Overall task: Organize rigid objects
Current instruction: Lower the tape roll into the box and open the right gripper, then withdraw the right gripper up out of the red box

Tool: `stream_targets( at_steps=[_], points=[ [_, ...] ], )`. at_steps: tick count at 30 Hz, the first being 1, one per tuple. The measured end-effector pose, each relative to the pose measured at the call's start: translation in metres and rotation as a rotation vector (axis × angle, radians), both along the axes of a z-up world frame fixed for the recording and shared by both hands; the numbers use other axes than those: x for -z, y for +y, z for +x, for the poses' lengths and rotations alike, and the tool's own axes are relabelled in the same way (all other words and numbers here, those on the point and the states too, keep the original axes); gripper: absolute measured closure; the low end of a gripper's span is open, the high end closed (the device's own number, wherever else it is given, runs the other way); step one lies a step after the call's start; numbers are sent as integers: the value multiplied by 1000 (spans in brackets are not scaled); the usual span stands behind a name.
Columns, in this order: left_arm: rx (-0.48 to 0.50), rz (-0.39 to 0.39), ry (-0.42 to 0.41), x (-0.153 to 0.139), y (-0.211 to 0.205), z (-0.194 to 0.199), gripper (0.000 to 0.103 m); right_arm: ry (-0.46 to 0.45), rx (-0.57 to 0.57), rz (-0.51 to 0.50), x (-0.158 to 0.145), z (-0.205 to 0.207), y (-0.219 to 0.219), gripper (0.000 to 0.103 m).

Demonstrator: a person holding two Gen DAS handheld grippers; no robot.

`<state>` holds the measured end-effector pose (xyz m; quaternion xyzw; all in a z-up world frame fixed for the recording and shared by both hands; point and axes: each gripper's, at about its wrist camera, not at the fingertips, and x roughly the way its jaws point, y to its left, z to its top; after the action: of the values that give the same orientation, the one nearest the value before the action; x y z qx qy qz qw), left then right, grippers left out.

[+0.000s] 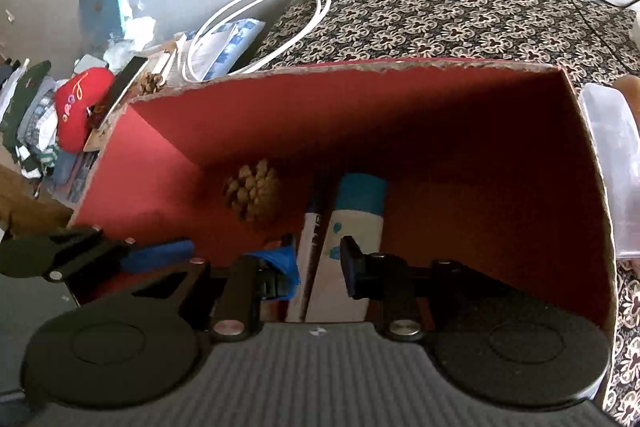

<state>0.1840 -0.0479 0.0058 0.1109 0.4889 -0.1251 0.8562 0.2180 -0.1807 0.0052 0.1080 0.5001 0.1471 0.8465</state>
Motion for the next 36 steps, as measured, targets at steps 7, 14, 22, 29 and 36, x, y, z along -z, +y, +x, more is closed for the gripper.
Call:
stream_targets(
  at_steps=[7, 14, 22, 29, 36],
  points=[
    [-68, 34, -43, -5, 0, -7, 52, -73, 104, -23, -8, -16, -4, 96],
    [-91, 74, -145, -37, -9, -43, 49, -109, 185, -8, -24, -53, -18, 96],
    [-92, 36, -179, -69, -9, -88, 46, -195, 209, 8, -67, -104, -26, 96],
    [-87, 37, -178, -74, -10, -125, 45, -222, 203, -8, -75, -141, -26, 96],
    [-90, 60, -103, -56, -10, -148, 44, -147, 196, -31, -61, -171, -23, 96]
  ],
)
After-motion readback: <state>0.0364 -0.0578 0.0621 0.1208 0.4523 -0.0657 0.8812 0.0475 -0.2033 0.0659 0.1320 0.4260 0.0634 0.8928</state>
